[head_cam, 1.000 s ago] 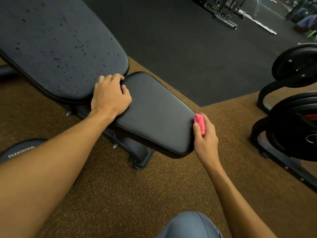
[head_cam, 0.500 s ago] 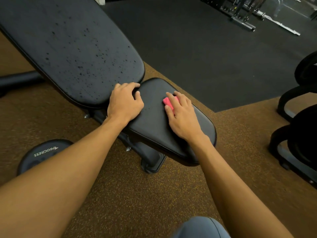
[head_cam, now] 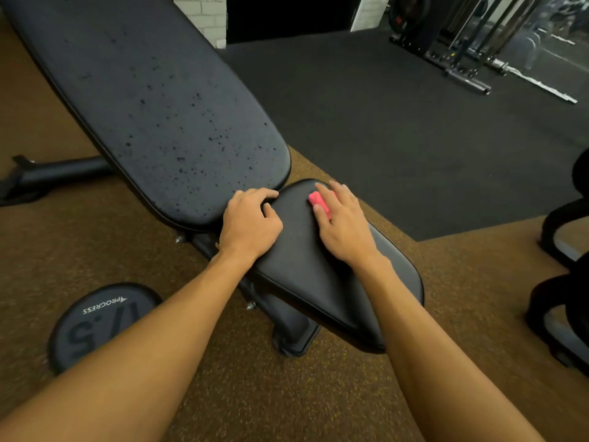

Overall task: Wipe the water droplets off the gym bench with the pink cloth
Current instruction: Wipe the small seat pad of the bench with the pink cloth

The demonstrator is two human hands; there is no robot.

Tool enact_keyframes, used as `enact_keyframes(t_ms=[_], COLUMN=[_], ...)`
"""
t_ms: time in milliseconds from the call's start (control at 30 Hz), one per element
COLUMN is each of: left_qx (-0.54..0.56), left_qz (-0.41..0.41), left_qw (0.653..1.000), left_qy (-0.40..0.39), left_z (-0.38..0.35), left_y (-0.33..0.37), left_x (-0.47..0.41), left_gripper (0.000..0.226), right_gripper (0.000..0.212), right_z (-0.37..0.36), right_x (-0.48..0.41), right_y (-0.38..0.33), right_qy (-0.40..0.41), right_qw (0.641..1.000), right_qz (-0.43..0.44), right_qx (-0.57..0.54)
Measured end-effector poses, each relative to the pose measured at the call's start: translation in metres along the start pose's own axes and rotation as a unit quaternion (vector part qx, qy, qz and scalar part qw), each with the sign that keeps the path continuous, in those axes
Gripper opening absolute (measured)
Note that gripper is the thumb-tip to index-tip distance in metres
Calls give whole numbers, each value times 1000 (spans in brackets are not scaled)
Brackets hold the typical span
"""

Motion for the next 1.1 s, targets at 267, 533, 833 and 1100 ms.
enact_keyframes(t_ms=[267,533,833,1100], left_qx=[56,30,25,17], left_qz=[12,-34,-27,5], left_qw=[998,999,999,999], left_qy=[0,6,7,-31], left_z=[8,19,19,19], left_y=[-11,-20,-22,-21], left_x=[-1,20,24,19], left_gripper=[39,31,30,31], right_gripper=[49,50,46,57], right_z=[-12,-11,-13,-20], right_x=[65,-2,25,18], right_y=[-49,-27,-48,-55], right_qy=[-91,-8,-81,-45], right_qw=[981,1000,985,998], right_qz=[170,15,152,15], right_qx=[7,-18,-6,-28])
Point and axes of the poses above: each hand's wrist, its own x-axis away from the middle knuckle, its own z-axis out of the back of the hand, y = z × x, the point moved 10 cm from there along -x, towards the middle knuckle, and after that the axes turned 3 degrees about -x, right-handed, at the moved point
